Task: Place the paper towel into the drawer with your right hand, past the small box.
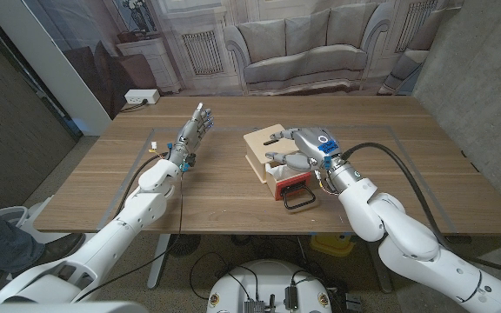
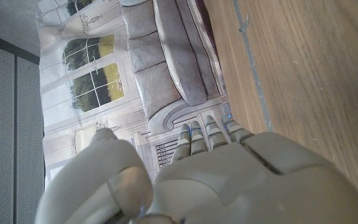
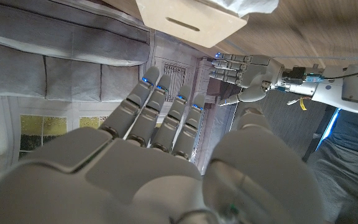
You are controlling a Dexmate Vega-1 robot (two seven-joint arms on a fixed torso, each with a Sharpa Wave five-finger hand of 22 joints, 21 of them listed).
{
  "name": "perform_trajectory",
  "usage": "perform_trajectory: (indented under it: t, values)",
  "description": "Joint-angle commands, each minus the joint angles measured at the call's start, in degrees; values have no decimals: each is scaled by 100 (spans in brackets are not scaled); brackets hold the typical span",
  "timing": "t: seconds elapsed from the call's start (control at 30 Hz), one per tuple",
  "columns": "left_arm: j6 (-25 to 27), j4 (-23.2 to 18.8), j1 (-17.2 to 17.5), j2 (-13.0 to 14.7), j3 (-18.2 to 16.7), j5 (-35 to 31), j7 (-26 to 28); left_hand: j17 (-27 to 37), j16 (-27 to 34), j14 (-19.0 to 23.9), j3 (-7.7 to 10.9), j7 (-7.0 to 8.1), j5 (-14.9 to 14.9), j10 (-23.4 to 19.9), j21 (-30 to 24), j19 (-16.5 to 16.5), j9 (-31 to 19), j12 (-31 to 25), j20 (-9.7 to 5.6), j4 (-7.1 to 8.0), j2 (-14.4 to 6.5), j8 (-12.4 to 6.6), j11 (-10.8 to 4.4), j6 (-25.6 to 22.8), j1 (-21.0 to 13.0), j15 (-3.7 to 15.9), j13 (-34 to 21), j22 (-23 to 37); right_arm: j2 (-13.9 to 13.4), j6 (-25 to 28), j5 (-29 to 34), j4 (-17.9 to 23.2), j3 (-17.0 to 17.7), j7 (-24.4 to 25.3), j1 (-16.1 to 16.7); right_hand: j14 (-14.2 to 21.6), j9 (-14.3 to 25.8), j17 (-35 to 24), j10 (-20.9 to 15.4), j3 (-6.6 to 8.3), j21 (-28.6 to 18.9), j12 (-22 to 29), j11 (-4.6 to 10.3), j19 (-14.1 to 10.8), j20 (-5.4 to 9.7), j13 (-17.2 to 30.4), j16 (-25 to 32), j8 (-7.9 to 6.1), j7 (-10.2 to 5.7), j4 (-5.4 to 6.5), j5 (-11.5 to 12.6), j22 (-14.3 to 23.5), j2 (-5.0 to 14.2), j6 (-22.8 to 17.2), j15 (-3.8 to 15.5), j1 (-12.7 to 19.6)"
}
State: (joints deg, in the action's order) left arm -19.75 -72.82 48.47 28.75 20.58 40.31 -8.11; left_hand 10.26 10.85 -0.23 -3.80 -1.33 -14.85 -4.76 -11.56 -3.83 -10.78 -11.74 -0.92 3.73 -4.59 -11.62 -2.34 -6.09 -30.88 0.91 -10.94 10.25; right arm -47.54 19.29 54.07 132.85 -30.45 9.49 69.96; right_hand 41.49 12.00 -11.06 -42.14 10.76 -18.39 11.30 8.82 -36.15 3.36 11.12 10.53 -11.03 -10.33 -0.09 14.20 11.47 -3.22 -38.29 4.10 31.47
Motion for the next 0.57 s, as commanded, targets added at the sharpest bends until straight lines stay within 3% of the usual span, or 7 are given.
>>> perform_trajectory:
  t: [0.03, 0.57]
  values:
    - [23, -130, 90, 69, -28, 11, 27, 23, -6, 17, -52, -9, 21, -33, 9, -48, -21, -1, 0, 4, -3, 4, 10, -37, -52, -10, -11, 12, -1, -63, -47, 63, 83, -2, 25, -34, 15, -9, -4, -17, 35, 60, 6, -3, 368, 27, 33, -26, 11, 22, 37, -3, 23, -22, 591, -11]
    - [42, -258, 193, 193, -99, 70, -14, 23, -8, 9, -64, -5, 22, -33, 9, -52, -21, -1, 0, 3, -8, 3, 26, -41, -58, -7, -11, 12, 141, -53, 174, 73, 7, -22, -52, -20, 14, -8, -21, -21, 46, 81, 16, -10, 367, 26, 47, -45, 25, 26, 57, -4, 37, -48, 589, -21]
